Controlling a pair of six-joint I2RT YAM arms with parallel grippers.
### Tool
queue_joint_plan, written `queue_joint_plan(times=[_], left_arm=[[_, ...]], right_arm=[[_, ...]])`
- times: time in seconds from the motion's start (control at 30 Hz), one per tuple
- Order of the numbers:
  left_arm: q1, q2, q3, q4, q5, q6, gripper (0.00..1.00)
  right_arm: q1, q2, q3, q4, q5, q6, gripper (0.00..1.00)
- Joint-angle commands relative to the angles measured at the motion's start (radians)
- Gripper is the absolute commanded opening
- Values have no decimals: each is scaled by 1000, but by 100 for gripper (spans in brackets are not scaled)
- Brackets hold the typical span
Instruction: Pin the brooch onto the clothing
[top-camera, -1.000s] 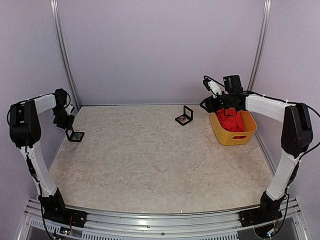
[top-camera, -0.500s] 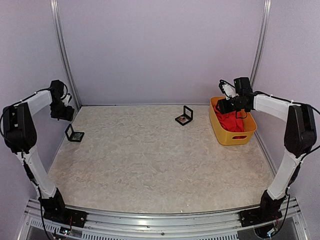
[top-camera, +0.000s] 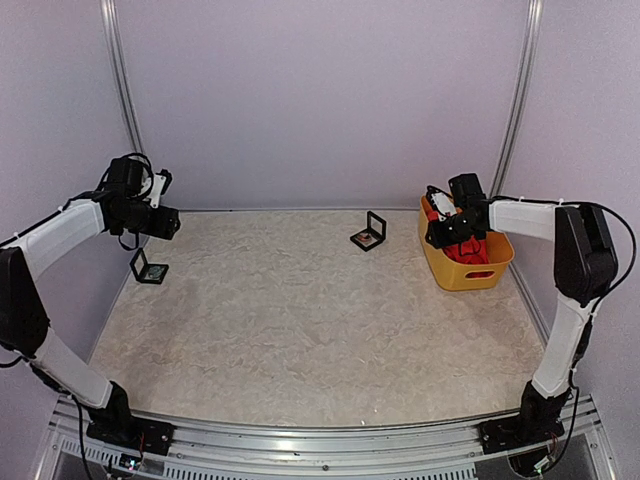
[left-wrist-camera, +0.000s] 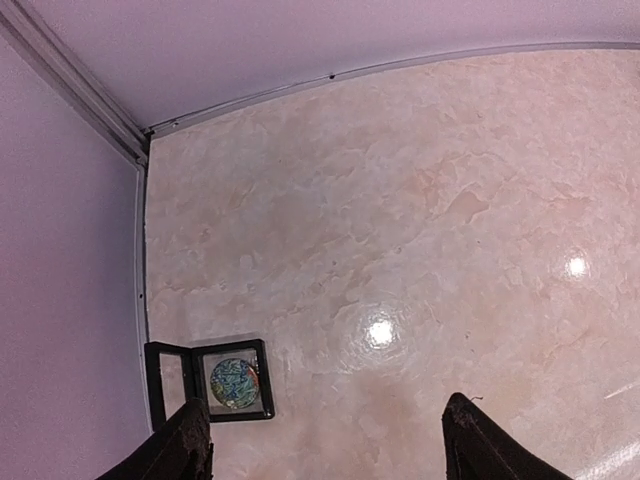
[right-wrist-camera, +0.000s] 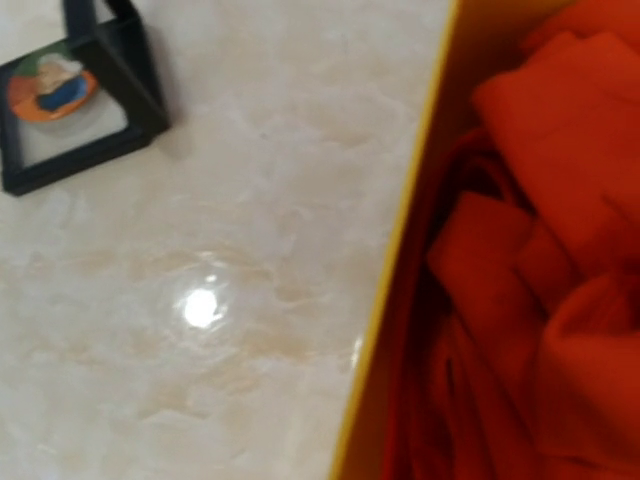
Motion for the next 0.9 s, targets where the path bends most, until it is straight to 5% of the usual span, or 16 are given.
queue_joint_plan(times=[0.0, 0.63, 0.87], left_arm=[[-43, -33, -20, 53, 38, -13, 75], [-49, -14, -26, 39, -1, 9, 75], [-49, -16, -33, 33, 8, 15, 75]], right_arm=[[-19, 27, 19, 43, 126, 38, 29], [-145, 213, 212, 153, 271, 122, 27], [-169, 320, 407, 78, 225, 96, 31]])
